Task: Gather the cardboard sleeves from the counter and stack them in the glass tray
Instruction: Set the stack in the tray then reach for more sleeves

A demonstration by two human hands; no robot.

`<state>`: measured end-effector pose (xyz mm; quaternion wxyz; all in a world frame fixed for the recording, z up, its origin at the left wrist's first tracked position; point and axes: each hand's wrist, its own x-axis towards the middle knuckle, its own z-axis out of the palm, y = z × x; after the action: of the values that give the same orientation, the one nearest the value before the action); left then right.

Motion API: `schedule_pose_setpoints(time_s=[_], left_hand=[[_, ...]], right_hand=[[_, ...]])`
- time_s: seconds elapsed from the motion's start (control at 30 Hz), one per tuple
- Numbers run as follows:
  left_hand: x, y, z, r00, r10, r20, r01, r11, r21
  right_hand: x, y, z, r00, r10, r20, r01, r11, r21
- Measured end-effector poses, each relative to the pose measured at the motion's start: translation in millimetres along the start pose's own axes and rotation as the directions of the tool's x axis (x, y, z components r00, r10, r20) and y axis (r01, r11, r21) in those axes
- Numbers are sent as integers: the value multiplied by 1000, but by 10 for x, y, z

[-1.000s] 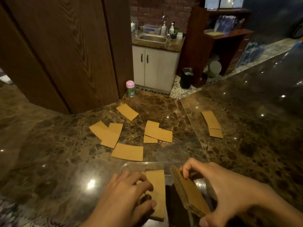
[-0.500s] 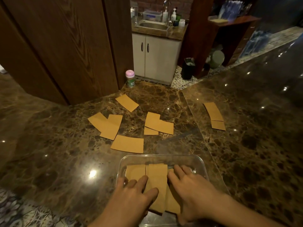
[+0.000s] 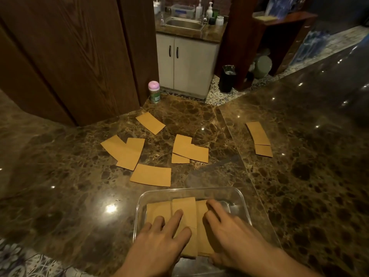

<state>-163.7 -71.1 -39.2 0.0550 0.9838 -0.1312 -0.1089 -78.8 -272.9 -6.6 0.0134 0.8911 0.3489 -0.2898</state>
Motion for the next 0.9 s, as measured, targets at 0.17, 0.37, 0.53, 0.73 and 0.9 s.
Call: schedule_pose_setpoints(time_s=[0.17, 0.37, 0.53, 0.73, 0.9], left_hand=[[-1, -31, 35, 998, 9, 56, -9, 1000, 5], [27, -49, -403, 998, 26, 57, -23, 998, -53], [280, -661, -933, 925, -305, -228, 204, 903, -378], [1033, -1774, -613, 625, -773, 109, 762, 575, -297], [1343, -1855, -483, 573, -807, 143, 805, 522, -281]], right_hand=[[10, -69, -59, 998, 20, 60, -18, 999, -33], [-5, -101, -592, 986, 31, 166, -34, 999, 20], [430, 152, -1168, 967, 94, -238, 1, 929, 370], [1695, 487, -1207, 943, 270, -194, -178, 904, 389], [2150, 340, -1097, 905, 397, -152, -315, 866, 387]])
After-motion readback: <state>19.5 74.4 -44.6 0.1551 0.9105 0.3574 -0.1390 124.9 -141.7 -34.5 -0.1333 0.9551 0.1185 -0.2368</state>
